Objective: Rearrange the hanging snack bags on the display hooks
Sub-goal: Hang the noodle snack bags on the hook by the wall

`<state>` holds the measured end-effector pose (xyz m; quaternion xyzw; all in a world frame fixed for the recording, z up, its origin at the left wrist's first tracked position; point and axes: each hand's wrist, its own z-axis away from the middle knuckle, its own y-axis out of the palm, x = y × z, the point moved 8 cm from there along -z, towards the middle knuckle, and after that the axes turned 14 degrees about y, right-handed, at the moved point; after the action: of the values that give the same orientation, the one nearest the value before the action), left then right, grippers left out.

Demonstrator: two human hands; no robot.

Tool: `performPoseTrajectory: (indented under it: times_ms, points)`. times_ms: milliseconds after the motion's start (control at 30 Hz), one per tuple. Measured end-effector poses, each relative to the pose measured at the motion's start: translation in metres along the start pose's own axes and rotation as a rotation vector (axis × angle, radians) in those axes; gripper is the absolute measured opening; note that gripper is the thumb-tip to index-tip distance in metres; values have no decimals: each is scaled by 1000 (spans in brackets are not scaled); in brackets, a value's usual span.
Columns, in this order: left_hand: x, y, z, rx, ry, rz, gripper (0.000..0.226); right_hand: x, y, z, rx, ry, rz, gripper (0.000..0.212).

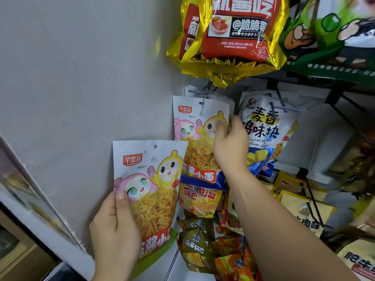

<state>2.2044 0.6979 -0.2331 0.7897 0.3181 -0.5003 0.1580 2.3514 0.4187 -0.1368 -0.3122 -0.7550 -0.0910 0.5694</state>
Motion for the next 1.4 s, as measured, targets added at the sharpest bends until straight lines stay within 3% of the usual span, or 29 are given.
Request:
performPoseTrajectory:
  times_ms: [100, 233, 367, 467, 567, 733, 900, 1033, 1133, 1200, 1300, 1400]
  points:
    - [3, 0, 1, 0, -15, 5, 47, -7, -10, 13, -25, -110, -50, 37]
    - [4, 3, 2, 25, -31, -18, 40, 12, -23, 43, -246, -599, 262, 50]
    - [5, 9, 4, 54, -14, -13, 41, 21, 13, 62, -62, -1023, 646, 39]
    - [10, 12, 5, 51, -21, -7, 44, 4, 39, 34, 105, -945, 1044, 73]
    - [9, 12, 4, 25, -28, 11, 63, -5, 47, 7, 154, -851, 1253, 99]
    - [9, 16, 2, 4, -59, 62, 65, -12, 62, -16, 162, -813, 1409, 106]
    - [5, 19, 4, -45, -82, 117, 32, -19, 72, -37, 153, -734, 1453, 109]
    - [-2, 23, -1, -20, -64, 109, 31, -23, 74, -50, 176, -684, 1490, 109]
    - [1, 31, -4, 13, -78, 149, 31, -22, 71, -52, 227, -657, 1422, 104]
    - [2, 37, -6, 50, -84, 163, 34, -16, 67, -45, 258, -672, 1259, 86]
    - [-1, 49, -11, 106, -91, 180, 37, 3, 41, -28, 251, -641, 684, 46]
    - [-13, 67, -19, 134, -102, 250, 38, 3, 11, -19, 295, -277, 185, 45]
